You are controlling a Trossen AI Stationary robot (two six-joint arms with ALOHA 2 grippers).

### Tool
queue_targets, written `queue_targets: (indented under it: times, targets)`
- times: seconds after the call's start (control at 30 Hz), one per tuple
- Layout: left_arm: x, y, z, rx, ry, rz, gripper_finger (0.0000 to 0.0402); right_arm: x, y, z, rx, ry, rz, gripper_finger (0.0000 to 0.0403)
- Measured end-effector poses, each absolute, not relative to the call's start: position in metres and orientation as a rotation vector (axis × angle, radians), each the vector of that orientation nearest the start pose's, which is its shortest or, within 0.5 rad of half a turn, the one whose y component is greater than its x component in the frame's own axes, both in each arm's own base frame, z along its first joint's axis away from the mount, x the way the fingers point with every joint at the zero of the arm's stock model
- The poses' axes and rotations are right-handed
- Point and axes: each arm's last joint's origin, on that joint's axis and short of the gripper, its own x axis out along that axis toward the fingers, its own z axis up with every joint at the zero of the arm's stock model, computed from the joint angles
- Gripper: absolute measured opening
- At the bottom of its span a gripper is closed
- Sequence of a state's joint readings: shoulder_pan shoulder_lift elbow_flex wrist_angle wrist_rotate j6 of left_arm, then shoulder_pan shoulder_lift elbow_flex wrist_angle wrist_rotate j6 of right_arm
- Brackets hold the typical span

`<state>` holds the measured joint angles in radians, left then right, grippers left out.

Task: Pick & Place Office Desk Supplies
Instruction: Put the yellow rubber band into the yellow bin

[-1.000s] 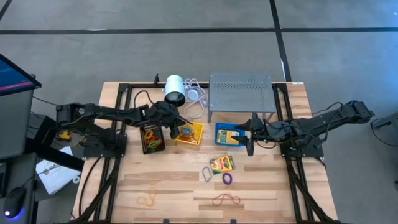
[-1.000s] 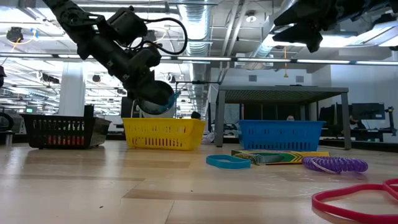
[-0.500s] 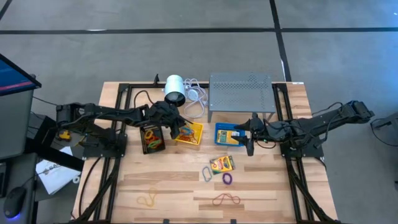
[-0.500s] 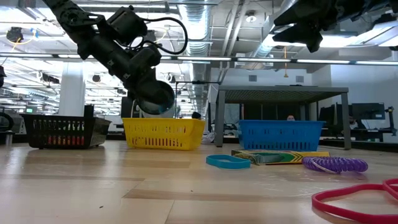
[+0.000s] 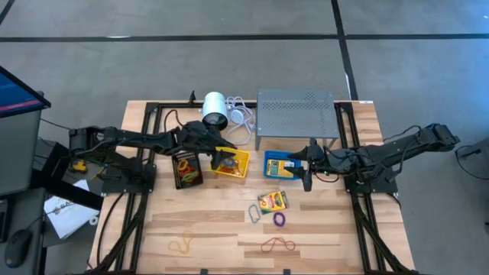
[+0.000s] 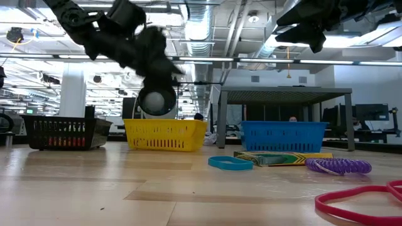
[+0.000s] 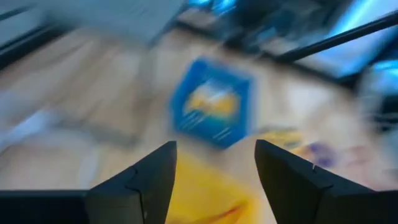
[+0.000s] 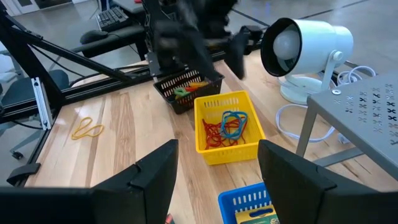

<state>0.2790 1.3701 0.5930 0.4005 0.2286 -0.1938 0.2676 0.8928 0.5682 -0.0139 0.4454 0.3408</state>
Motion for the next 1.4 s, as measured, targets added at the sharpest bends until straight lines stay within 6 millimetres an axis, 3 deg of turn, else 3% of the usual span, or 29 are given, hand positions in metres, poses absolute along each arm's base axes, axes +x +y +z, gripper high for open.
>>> queue_targets:
  times: [0.17, 0.3, 0.4, 0.57, 0.73, 1.1, 1.4]
  targets:
    - [0.267, 0.054, 0.220, -0.338, 0.213, -0.232, 0.0191, 0.191, 0.039, 0.257, 0.222, 0.283, -0.228, 0.0217]
    - [0.257, 0.023, 0.241, -0.288, 0.179, -0.519, 0.0169, 0.191, 0.039, 0.257, 0.222, 0.284, -0.228, 0.0217]
    - [0.243, -0.001, 0.259, -0.252, 0.139, -0.577, 0.0153, 0.191, 0.039, 0.257, 0.223, 0.284, -0.228, 0.0217]
    - [0.214, -0.036, 0.268, -0.182, 0.225, -0.508, 0.0131, 0.191, 0.039, 0.257, 0.229, 0.283, -0.229, 0.0217]
    - [0.191, -0.063, 0.257, -0.226, 0.438, -0.414, 0.0122, 0.191, 0.039, 0.257, 0.240, 0.282, -0.231, 0.0217]
    - [0.165, -0.090, 0.228, -0.857, 0.917, -0.134, 0.0121, 0.192, 0.039, 0.256, 0.287, 0.276, -0.240, 0.0217]
    - [0.168, -0.125, 0.191, -1.061, 1.236, 0.043, 0.0121, 0.192, 0.039, 0.256, 0.288, 0.276, -0.240, 0.0217]
